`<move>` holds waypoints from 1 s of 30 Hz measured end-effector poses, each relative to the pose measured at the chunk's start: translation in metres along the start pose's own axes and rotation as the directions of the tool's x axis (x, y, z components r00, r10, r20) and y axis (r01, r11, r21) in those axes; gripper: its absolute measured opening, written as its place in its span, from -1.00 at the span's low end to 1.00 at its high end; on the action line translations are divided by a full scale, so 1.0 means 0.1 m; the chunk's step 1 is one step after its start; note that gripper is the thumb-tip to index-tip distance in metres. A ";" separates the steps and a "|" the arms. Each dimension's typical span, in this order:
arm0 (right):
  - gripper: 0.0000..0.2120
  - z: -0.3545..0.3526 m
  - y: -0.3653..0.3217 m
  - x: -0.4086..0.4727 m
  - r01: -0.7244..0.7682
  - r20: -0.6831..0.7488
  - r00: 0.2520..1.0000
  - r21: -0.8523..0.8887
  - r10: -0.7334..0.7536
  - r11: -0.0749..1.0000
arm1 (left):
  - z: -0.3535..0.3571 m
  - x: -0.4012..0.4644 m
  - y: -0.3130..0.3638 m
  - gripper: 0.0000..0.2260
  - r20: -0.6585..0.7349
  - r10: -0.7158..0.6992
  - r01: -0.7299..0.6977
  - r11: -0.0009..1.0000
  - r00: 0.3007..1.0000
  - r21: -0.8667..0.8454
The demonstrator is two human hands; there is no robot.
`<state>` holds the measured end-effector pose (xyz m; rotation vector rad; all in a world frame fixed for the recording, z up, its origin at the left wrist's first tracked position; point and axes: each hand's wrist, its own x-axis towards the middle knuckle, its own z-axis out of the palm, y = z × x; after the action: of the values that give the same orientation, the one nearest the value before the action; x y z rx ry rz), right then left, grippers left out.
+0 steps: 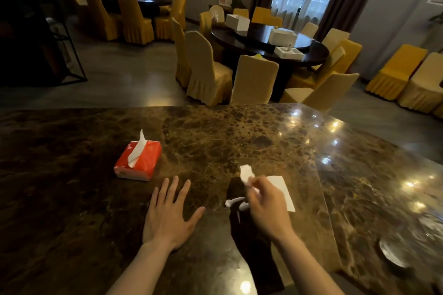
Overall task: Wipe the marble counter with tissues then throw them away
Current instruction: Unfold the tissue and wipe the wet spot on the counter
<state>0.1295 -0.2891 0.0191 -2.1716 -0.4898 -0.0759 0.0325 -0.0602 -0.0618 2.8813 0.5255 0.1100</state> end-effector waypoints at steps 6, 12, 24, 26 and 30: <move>-0.68 0.29 0.28 -0.17 0.003 0.048 0.999 -0.265 0.010 0.964 | 0.01 0.01 0.00 -0.16 -0.005 -0.020 0.020 0.999 1.000 -0.028; -0.49 0.43 0.28 -0.17 0.006 0.284 0.947 -0.478 0.148 0.878 | 0.03 0.02 0.00 -0.16 -0.008 -0.030 0.030 0.999 1.000 -0.043; -0.50 0.37 0.42 -0.19 -0.053 0.172 0.968 -0.567 0.182 0.822 | 0.03 0.01 -0.01 -0.19 -0.001 -0.009 0.009 1.000 1.000 -0.018; -0.50 0.38 0.42 -0.17 -0.082 0.157 0.967 -0.550 0.200 0.831 | 0.02 0.01 -0.01 -0.18 -0.006 -0.007 0.007 1.000 1.000 -0.021; -0.54 0.67 0.21 -0.39 0.072 0.241 0.970 -0.438 0.040 0.896 | 0.03 0.02 0.00 -0.16 -0.002 -0.015 0.015 1.000 1.000 0.000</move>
<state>0.0937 -0.2600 -0.0461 -2.6460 -0.6842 0.0814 0.0342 -0.0601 -0.0642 2.8772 0.5473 0.1101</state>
